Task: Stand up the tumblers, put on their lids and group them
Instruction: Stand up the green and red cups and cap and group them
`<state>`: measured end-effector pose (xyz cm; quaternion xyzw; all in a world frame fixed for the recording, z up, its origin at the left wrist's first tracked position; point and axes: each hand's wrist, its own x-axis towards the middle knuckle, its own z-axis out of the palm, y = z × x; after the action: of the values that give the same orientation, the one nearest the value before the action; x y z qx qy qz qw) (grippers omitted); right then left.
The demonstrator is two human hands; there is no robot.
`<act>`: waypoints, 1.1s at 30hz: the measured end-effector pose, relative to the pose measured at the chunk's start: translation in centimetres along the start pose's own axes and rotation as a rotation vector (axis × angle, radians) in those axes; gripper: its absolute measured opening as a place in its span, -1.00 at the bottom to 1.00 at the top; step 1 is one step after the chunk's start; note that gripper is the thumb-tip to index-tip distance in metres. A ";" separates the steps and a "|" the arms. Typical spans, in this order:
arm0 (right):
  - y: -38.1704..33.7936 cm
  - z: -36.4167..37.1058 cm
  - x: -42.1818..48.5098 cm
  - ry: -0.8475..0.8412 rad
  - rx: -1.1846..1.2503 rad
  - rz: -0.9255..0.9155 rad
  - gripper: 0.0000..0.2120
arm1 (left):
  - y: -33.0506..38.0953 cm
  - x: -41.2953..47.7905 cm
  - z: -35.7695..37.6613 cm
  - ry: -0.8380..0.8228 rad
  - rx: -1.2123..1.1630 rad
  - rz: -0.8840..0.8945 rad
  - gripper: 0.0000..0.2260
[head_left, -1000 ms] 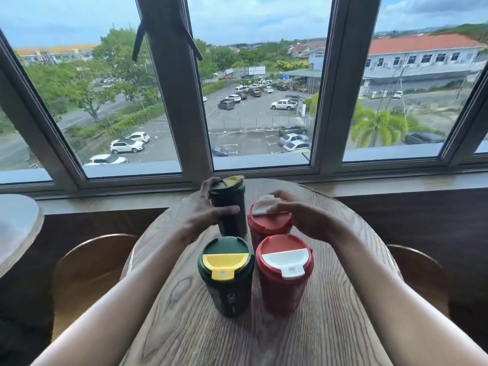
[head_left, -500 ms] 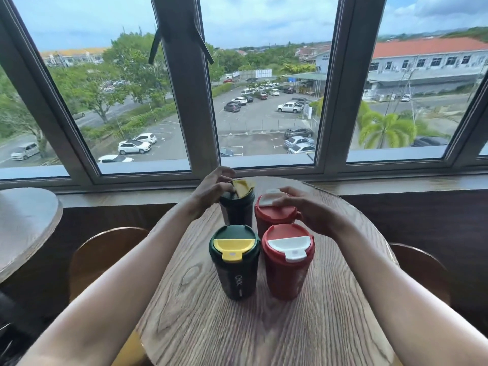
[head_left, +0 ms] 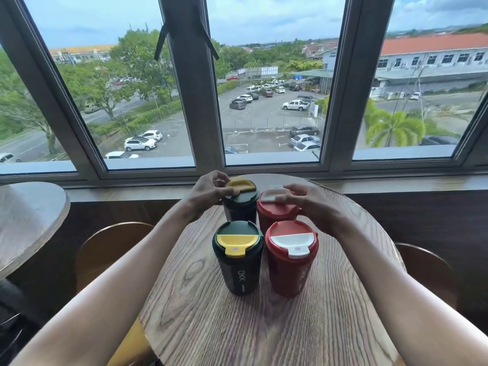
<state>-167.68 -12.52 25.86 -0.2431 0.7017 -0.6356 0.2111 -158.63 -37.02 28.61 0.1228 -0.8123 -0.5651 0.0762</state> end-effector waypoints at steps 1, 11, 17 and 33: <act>0.1 0.0 -0.1 0.008 -0.010 -0.024 -0.70 | -0.1 -0.2 -0.1 0.012 -0.017 0.007 -0.59; 0.1 -0.6 -1.3 0.001 -0.034 -0.104 -0.75 | -1.0 -1.9 -0.4 -0.051 -0.059 0.076 -0.45; -0.2 -0.9 -1.7 -0.049 -0.045 -0.095 -0.98 | -1.0 -2.3 -0.6 -0.105 -0.089 0.071 -0.35; -9.6 8.2 -2.0 0.103 -0.543 -0.361 -0.73 | 1.3 -9.0 -6.5 0.269 0.318 0.202 -0.77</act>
<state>-160.47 -18.51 34.54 -0.3785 0.8008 -0.4640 -0.0135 -148.50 -39.83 32.22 0.1256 -0.8819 -0.3979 0.2194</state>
